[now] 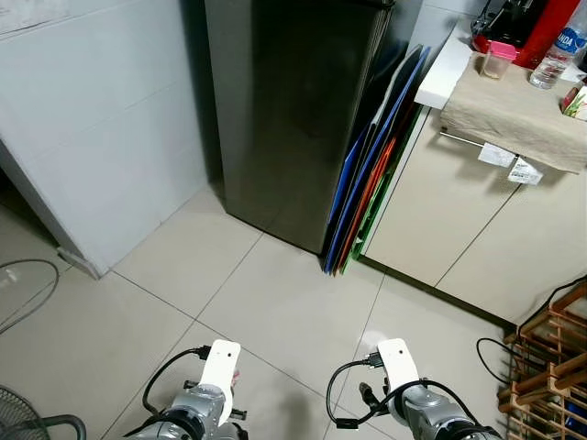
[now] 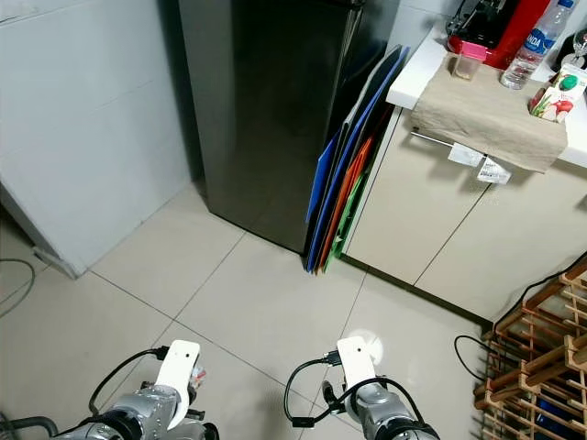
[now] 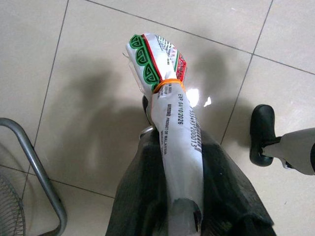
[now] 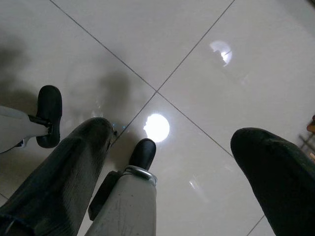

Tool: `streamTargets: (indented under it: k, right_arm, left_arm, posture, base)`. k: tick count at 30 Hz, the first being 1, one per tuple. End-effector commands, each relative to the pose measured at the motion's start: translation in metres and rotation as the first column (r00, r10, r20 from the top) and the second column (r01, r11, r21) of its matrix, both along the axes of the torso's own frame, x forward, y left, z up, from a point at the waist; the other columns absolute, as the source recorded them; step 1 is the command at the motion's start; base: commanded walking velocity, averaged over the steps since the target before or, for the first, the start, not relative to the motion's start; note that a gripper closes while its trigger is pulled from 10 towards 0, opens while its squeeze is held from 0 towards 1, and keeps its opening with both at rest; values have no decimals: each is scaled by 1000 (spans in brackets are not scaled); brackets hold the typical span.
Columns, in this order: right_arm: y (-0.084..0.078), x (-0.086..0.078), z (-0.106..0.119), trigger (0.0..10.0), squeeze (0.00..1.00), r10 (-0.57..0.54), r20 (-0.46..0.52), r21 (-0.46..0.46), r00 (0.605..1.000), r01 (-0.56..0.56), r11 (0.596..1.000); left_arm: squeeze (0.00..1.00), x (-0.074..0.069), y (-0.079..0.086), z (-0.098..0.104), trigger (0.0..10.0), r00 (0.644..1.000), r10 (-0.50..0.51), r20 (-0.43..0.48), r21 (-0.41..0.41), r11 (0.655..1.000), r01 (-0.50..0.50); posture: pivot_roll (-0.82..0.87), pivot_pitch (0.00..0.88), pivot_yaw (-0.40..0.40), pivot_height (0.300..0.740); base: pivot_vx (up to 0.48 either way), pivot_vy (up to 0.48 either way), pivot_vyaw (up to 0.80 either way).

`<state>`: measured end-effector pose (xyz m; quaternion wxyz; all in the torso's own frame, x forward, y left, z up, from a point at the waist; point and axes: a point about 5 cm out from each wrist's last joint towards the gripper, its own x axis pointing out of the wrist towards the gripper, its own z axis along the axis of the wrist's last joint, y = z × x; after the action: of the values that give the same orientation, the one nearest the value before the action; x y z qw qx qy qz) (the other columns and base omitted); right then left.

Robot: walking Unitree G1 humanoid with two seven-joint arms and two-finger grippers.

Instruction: Restocking fridge

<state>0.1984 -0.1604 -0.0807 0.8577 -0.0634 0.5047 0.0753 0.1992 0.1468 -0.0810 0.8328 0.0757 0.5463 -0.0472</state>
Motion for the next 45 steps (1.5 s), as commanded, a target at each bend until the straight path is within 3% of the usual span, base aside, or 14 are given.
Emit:
streamTargets:
  k: [1, 10, 19, 21, 25, 30, 45]
  right_arm:
    - [-5, 2, 1, 10000, 141, -19, 3, -7, 1000, 19, 1000]
    - [-10, -6, -2, 10000, 153, -13, -5, -21, 1000, 13, 1000]
    - [-12, -12, -5, 10000, 149, -20, -10, -21, 1000, 20, 1000]
    - [-11, -8, -3, 10000, 149, -56, -5, -19, 998, 56, 998]
    - [-23, -10, -3, 10000, 145, -298, -26, 43, 954, 299, 953]
    - [-27, -14, -5, 10000, 145, -347, -47, 55, 937, 350, 935]
    - [-17, -14, -6, 10000, 149, -331, -83, 85, 940, 337, 938]
  left_arm:
    - [0, 1, -3, 0, 10000, 1000, -18, 2, -3, 1000, 18]
    - [0, 2, -4, 1, 10000, 1000, -27, 7, -2, 1000, 27]
    - [0, 3, -4, 1, 10000, 999, -38, 10, 0, 999, 38]
    - [0, 3, -4, 1, 10000, 999, -39, 10, 0, 999, 39]
    - [0, 2, -4, 1, 10000, 999, -32, 8, -3, 999, 32]
    - [0, 2, -4, 1, 10000, 1000, -29, 6, -5, 1000, 29]
    - [0, 1, -5, 0, 10000, 1000, -30, 9, -20, 999, 30]
  posture:
    - [-56, 0, -30, 740]
    - [-56, 0, -31, 740]
    - [-57, 0, -30, 740]
    - [-57, 0, -30, 740]
    - [-57, 0, -30, 740]
    - [-57, 0, -30, 740]
    - [-58, 0, -29, 740]
  base:
    - [0, 0, 0]
    - [0, 0, -558]
    - [0, 0, 0]
    - [0, 0, 0]
    - [0, 0, 0]
    - [0, 0, 0]
    - [0, 0, 0]
